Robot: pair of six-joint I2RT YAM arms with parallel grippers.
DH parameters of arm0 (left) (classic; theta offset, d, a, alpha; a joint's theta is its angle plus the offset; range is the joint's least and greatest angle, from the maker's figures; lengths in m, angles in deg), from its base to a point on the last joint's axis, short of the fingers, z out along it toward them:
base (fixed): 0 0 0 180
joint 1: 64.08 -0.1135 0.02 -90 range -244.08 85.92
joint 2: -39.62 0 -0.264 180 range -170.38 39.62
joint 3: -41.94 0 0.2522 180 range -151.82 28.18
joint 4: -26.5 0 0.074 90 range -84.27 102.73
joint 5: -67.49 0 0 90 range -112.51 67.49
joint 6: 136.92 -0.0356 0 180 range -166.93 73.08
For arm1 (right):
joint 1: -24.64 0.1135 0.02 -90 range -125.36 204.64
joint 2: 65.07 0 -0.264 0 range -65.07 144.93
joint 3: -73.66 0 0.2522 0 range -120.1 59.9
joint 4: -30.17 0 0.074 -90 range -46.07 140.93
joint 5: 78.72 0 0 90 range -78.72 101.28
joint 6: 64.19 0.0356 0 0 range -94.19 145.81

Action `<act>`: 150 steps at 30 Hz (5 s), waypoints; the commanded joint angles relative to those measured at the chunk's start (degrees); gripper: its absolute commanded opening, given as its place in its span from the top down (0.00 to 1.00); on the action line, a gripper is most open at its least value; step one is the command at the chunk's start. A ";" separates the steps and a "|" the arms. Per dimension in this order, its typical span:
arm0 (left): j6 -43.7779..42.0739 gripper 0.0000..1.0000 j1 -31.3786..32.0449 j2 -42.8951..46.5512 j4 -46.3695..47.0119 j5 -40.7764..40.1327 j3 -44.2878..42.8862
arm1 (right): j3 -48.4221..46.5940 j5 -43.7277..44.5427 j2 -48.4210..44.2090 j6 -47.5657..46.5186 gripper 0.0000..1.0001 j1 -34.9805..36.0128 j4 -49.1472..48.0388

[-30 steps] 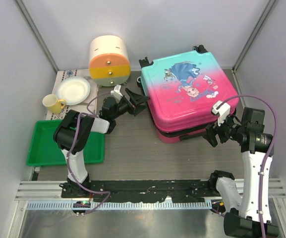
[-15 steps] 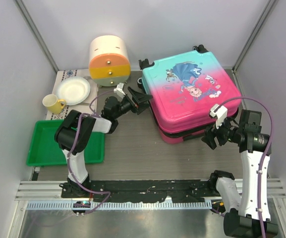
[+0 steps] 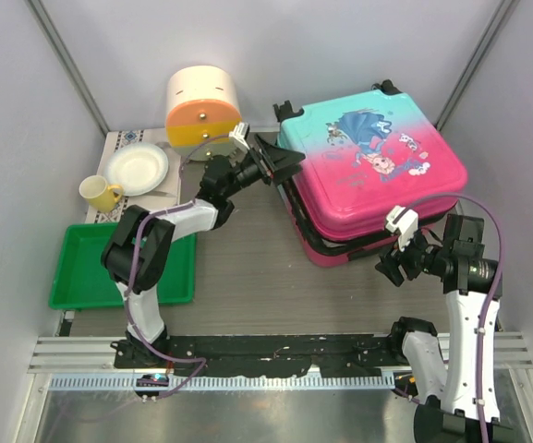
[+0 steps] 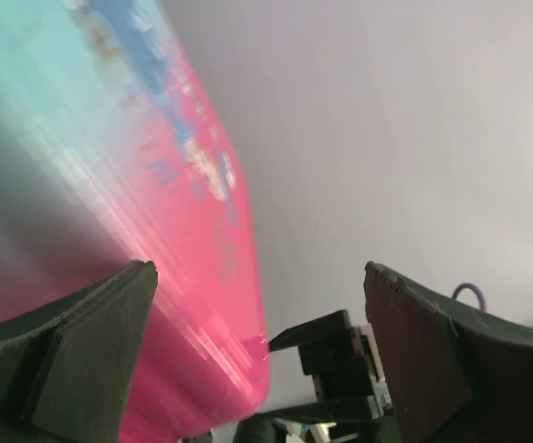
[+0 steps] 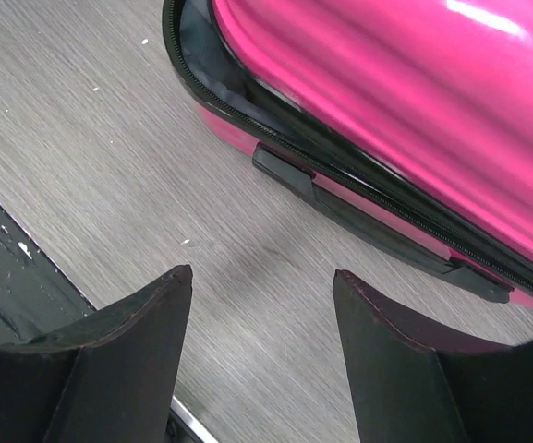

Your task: Open, take out, and arrange the luggage

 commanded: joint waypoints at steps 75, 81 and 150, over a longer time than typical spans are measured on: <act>-38.39 0.00 1.27 -5.24 -83.55 -28.18 -33.26 | 5.38 1.01 -3.53 19.47 0.47 0.21 -18.98; -38.30 0.01 1.27 -3.75 -82.50 -27.64 -32.99 | 5.73 0.92 -3.53 19.03 0.47 0.12 -18.72; -30.83 0.00 4.43 2.58 -60.25 -9.54 -29.11 | 7.84 -3.04 -7.83 8.92 0.46 0.21 -16.06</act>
